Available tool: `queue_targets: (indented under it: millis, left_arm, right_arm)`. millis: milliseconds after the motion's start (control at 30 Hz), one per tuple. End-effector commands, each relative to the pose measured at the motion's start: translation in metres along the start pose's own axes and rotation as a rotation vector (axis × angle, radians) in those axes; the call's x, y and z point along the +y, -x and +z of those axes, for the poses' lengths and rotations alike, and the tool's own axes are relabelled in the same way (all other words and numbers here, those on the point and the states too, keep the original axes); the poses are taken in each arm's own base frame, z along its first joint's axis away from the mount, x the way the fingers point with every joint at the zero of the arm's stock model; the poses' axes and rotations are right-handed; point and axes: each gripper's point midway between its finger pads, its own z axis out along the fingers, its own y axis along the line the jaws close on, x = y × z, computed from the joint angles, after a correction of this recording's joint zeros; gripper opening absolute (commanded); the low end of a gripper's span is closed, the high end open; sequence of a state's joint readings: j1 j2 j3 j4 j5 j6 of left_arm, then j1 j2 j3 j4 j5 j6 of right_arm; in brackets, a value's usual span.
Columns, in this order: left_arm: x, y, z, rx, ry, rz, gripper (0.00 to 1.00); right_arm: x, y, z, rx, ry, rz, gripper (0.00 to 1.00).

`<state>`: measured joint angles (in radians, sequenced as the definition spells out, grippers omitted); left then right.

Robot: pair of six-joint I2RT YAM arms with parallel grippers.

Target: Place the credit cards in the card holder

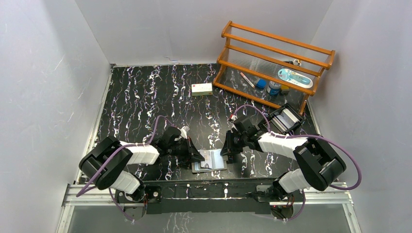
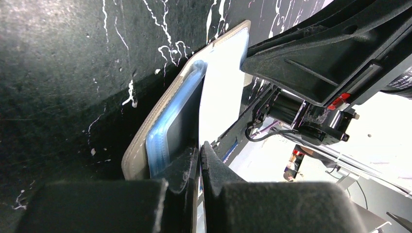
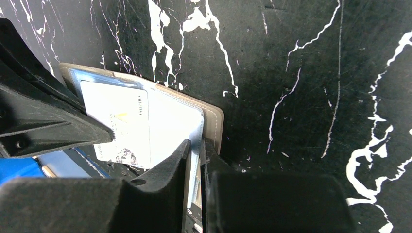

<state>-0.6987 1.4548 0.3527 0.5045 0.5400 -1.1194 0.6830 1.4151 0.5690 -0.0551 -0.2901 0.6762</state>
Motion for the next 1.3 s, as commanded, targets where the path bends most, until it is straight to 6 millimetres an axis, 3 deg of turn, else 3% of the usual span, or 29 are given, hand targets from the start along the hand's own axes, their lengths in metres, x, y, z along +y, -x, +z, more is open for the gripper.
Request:
queue_targets:
  millis: [0,433,867,1267]
  left_arm:
    - [0.002,-0.002,0.003,0.02,0.028,0.002,0.0]
    - [0.007,-0.01,0.005,0.058,0.081,-0.067,0.0]
    - [0.016,-0.001,0.009,-0.012,0.123,-0.039,0.0]
    - [0.005,0.0,0.021,-0.046,0.107,-0.002,0.0]
  right_arm:
    - [-0.016,-0.01,0.006,0.022,-0.055,-0.002,0.19]
    - [-0.018,-0.01,0.009,0.03,-0.063,-0.006,0.19]
    - [-0.019,-0.012,0.008,0.024,-0.064,0.002,0.19]
    - [-0.015,-0.007,0.002,-0.057,-0.041,0.081,0.19]
